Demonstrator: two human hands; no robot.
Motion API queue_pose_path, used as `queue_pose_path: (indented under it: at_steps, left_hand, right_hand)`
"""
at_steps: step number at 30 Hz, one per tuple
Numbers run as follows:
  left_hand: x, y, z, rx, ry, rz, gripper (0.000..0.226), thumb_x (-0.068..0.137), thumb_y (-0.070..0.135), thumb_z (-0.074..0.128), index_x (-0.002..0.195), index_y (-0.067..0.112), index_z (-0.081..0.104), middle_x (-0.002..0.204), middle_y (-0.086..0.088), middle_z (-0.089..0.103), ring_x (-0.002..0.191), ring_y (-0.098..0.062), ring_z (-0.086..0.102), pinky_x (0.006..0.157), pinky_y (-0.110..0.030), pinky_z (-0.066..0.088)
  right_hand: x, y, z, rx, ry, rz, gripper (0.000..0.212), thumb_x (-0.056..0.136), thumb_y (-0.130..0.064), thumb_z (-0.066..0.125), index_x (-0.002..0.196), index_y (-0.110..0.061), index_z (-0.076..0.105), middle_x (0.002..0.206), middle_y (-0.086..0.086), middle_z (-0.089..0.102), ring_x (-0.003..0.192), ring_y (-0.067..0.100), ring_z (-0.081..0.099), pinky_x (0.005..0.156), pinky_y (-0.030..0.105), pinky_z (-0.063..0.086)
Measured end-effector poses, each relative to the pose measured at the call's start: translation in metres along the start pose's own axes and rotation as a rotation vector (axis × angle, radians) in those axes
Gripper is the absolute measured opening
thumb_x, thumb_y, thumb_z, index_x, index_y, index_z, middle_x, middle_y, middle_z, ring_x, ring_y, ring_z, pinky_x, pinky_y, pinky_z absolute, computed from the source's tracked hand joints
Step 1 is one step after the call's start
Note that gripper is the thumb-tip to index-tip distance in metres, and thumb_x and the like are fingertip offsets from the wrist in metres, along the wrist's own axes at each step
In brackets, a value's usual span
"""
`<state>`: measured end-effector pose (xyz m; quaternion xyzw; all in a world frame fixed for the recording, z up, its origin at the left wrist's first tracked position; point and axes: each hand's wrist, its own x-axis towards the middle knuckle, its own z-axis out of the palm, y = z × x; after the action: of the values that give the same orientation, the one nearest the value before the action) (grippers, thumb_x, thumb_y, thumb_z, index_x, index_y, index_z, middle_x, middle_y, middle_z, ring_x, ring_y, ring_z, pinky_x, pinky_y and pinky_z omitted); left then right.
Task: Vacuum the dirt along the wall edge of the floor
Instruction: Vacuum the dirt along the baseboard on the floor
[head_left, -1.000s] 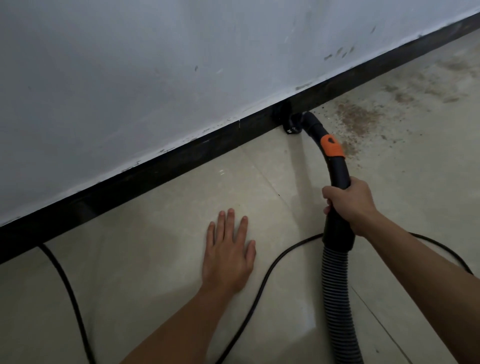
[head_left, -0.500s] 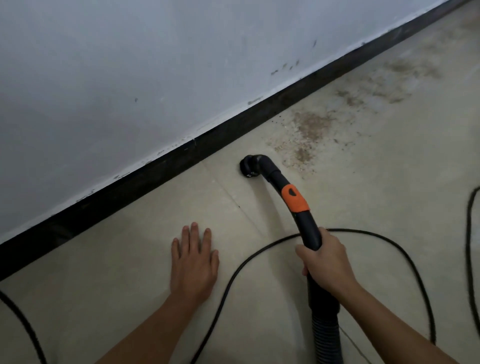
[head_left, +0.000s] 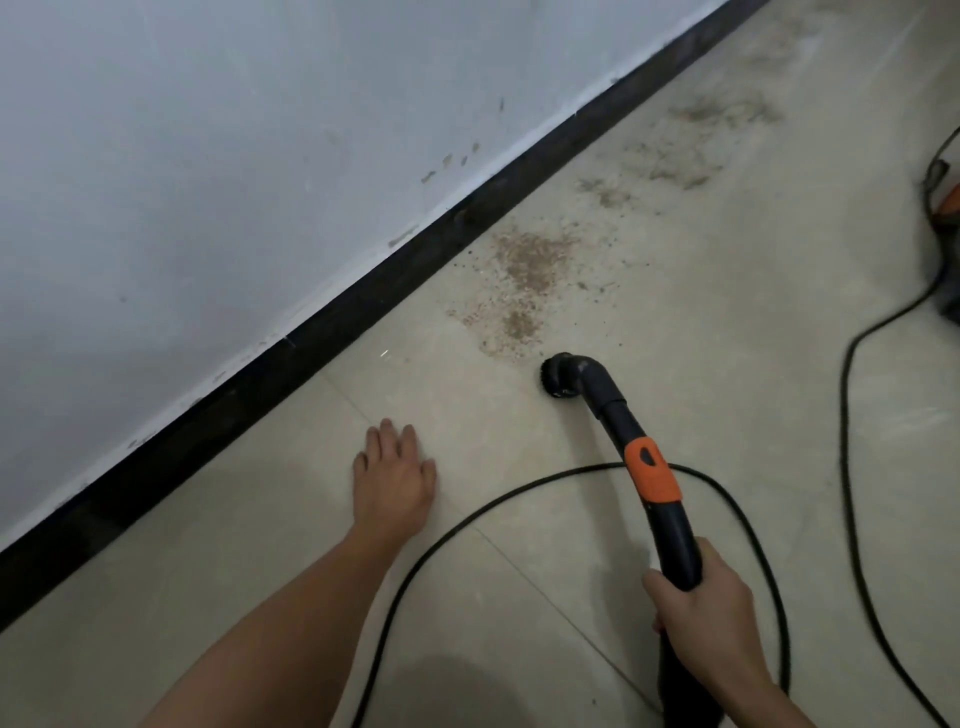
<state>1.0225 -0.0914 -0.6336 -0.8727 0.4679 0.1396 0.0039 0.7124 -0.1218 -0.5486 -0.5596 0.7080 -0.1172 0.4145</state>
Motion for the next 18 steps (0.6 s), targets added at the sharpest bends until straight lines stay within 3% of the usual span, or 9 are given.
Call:
queue_pose_path:
  at_steps: [6,13,18]
  left_hand:
    - [0.035,-0.007,0.015,-0.016,0.102,-0.029,0.071,0.095,0.048,0.011,0.154,0.009,0.019,0.160,-0.020,0.012,0.149,-0.034,0.007,0.119,-0.049,0.005]
    - [0.056,-0.009,0.018,-0.038,0.196,-0.030,0.072,0.093,0.046,0.016,0.150,0.004,0.028,0.157,-0.022,0.021,0.147,-0.034,0.014,0.119,-0.051,0.009]
    - [0.059,-0.009,0.016,-0.039,0.192,-0.040,0.070,0.094,0.045,0.019,0.150,0.004,0.030,0.158,-0.020,0.021,0.148,-0.032,0.014,0.119,-0.050,0.009]
  right_hand:
    - [0.029,-0.033,0.029,-0.017,-0.025,-0.079,0.014,0.077,-0.014,0.067,0.081,-0.018,0.054,0.060,0.012,0.063,0.050,0.026,0.063,0.048,0.039,0.052]
    - [0.039,-0.051,0.041,-0.035,-0.027,-0.059,0.016,0.078,-0.008,0.069,0.082,-0.018,0.057,0.055,0.010,0.062,0.047,0.023,0.062,0.046,0.037,0.051]
    - [0.060,-0.083,0.049,-0.065,-0.003,-0.085,0.015,0.081,-0.010,0.069,0.084,-0.014,0.055,0.060,0.014,0.063,0.045,0.018,0.061,0.041,0.023,0.045]
